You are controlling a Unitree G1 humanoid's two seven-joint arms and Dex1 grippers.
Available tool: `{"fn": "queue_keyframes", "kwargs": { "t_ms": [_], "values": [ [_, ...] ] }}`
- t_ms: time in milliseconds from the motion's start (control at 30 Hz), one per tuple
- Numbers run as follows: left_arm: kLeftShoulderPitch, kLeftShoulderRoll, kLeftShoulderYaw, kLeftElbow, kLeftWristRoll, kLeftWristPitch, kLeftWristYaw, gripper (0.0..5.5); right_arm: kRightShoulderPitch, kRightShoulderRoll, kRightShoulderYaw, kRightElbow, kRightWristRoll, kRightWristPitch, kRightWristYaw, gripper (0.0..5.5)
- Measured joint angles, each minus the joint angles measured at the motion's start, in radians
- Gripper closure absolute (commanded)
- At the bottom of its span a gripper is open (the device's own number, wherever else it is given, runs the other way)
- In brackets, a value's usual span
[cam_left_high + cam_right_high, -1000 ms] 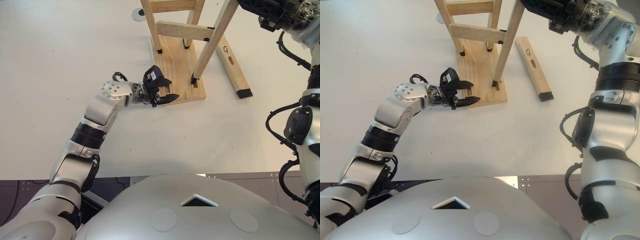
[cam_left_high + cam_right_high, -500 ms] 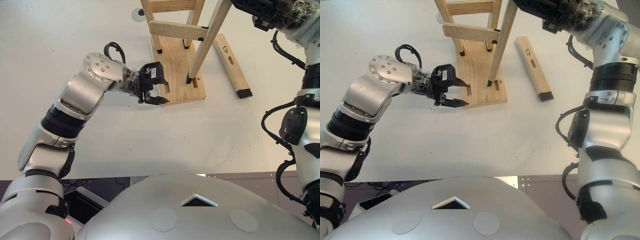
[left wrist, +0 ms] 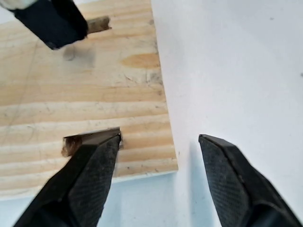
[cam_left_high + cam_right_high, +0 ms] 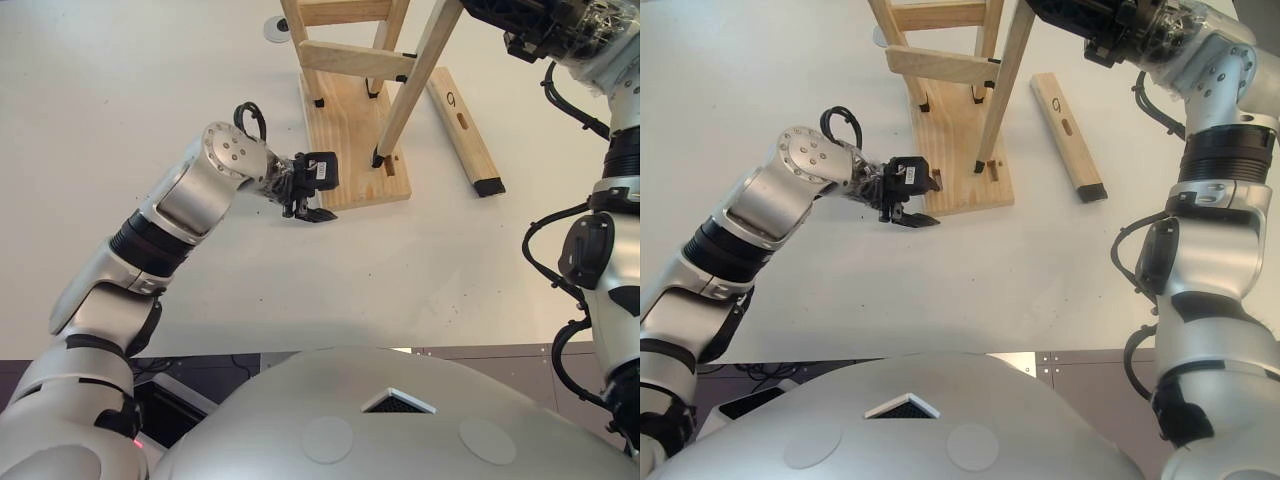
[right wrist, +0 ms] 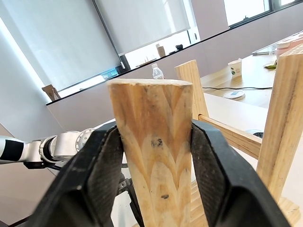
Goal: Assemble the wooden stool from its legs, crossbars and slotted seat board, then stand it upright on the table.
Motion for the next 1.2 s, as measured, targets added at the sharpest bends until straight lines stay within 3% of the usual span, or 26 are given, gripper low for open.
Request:
{"fn": "queue_keyframes", "kwargs": {
  "t_ms": [200,833,1067,1200],
  "values": [
    [-0.044,0.05,-0.054,0.069,0.107,-0.128,-0.049,2.47,0.0,0.0,-0.001,-0.019,0.002,-0.002,-0.005,3.43],
    [0.006,0.046,0.053,0.127,0.07,-0.163,-0.1,2.47,0.009,0.042,0.012,0.084,-0.027,-0.083,0.015,3.45],
    [0.025,0.043,0.072,0.094,0.062,-0.116,-0.1,2.47,-0.049,0.022,0.103,0.136,-0.102,-0.192,0.103,3.46],
    [0.039,0.035,0.076,0.084,0.065,-0.098,-0.096,2.47,-0.072,-0.048,0.188,0.105,-0.15,-0.235,0.181,3.46]
  ]
}}
